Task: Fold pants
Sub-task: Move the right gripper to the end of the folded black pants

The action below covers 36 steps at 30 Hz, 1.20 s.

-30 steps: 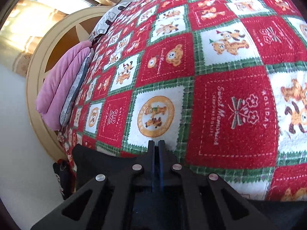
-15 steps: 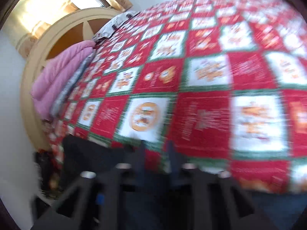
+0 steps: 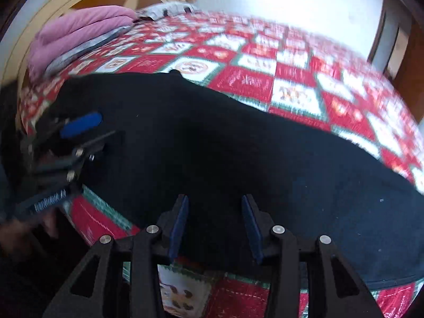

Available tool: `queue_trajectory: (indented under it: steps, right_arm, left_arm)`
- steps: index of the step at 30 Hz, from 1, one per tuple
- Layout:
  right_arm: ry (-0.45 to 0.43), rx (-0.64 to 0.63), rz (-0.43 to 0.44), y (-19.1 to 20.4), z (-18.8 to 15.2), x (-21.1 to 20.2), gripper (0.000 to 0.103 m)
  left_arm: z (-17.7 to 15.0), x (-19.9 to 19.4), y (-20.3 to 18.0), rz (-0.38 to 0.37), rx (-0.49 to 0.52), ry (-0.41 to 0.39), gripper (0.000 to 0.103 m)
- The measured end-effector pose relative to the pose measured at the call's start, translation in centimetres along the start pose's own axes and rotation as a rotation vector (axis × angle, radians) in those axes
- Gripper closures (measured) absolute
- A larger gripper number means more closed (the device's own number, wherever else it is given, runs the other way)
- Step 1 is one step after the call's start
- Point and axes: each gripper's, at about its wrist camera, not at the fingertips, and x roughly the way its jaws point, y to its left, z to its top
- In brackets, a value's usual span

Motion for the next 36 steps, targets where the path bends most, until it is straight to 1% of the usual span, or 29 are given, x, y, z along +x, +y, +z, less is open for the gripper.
queue_trajectory:
  steps: [2,4,6,7,8,9,10,11,13,15,17,21,25,26,28,29,32,36]
  right_arm:
    - [0.002,-0.003,-0.005,0.1,-0.6,-0.3,0.057]
    - [0.022,0.002,0.035,-0.1,-0.7,-0.9,0.057]
    - [0.029,0.025,0.095,-0.9,-1.1,-1.7,0.057]
    - [0.022,0.048,0.114,-1.7,-1.4,-2.3,0.057]
    - [-0.004,0.08,0.125,-2.8,-1.9,-3.2,0.057]
    - [-0.027,0.11,0.12,-3.8,-2.2,-4.0,0.057]
    - [-0.052,0.147,0.109,-5.2,-2.6,-4.9,0.057]
    - [-0.083,0.199,0.104,-7.2,-3.0,-5.9,0.057]
    - [-0.132,0.298,0.101,-10.9,-3.6,-7.6,0.057]
    - [-0.187,0.401,0.054,-15.3,-4.4,-9.6,0.057]
    - [-0.229,0.497,-0.017,-19.4,-5.7,-11.5,0.057]
    - [-0.338,0.725,-0.099,-27.1,-9.2,-15.3,0.057]
    - [-0.462,0.956,-0.195,-33.9,-14.0,-19.7,0.057]
    - [-0.489,1.008,-0.202,-35.4,-15.2,-20.7,0.057]
    - [-0.524,1.108,-0.188,-37.4,-17.5,-21.8,0.057]
    - [-0.527,1.155,-0.183,-38.4,-18.6,-22.1,0.057]
    - [-0.501,1.217,-0.174,-40.1,-20.0,-22.5,0.057]
    - [-0.456,1.25,-0.208,-40.0,-20.1,-22.5,0.057]
  left_arm:
    - [0.1,-0.1,-0.1,0.0,0.004,0.001,0.039]
    - [0.0,-0.5,-0.2,-0.009,-0.007,0.003,0.038]
    - [0.3,-0.6,-0.3,-0.011,-0.02,0.009,0.038]
    - [0.5,-0.7,-0.5,-0.023,-0.024,0.011,0.038]
    - [0.9,-0.9,-0.8,-0.043,-0.023,0.01,0.038]
    - [1.2,-1.0,-1.2,-0.052,-0.019,0.009,0.038]
    - [1.7,-1.0,-1.7,-0.064,-0.01,0.007,0.036]
    - [2.3,-1.1,-2.5,-0.08,0.005,0.007,0.031]
    - [3.1,-1.0,-3.7,-0.114,0.024,0.011,0.028]
    - [4.1,-0.4,-5.3,-0.16,0.044,0.026,0.028]
    - [4.6,0.1,-6.9,-0.192,0.067,0.044,0.028]
    - [5.0,1.5,-10.3,-0.237,0.125,0.084,0.028]
    - [4.4,2.7,-11.8,-0.219,0.161,0.113,0.028]
    - [4.3,2.9,-11.9,-0.204,0.163,0.113,0.028]
    - [4.1,3.1,-11.7,-0.178,0.156,0.119,0.028]
    - [4.0,3.3,-11.6,-0.171,0.149,0.124,0.028]
    - [3.5,3.7,-11.2,-0.154,0.119,0.139,0.028]
    - [3.1,3.4,-11.5,-0.135,0.151,0.129,0.028]
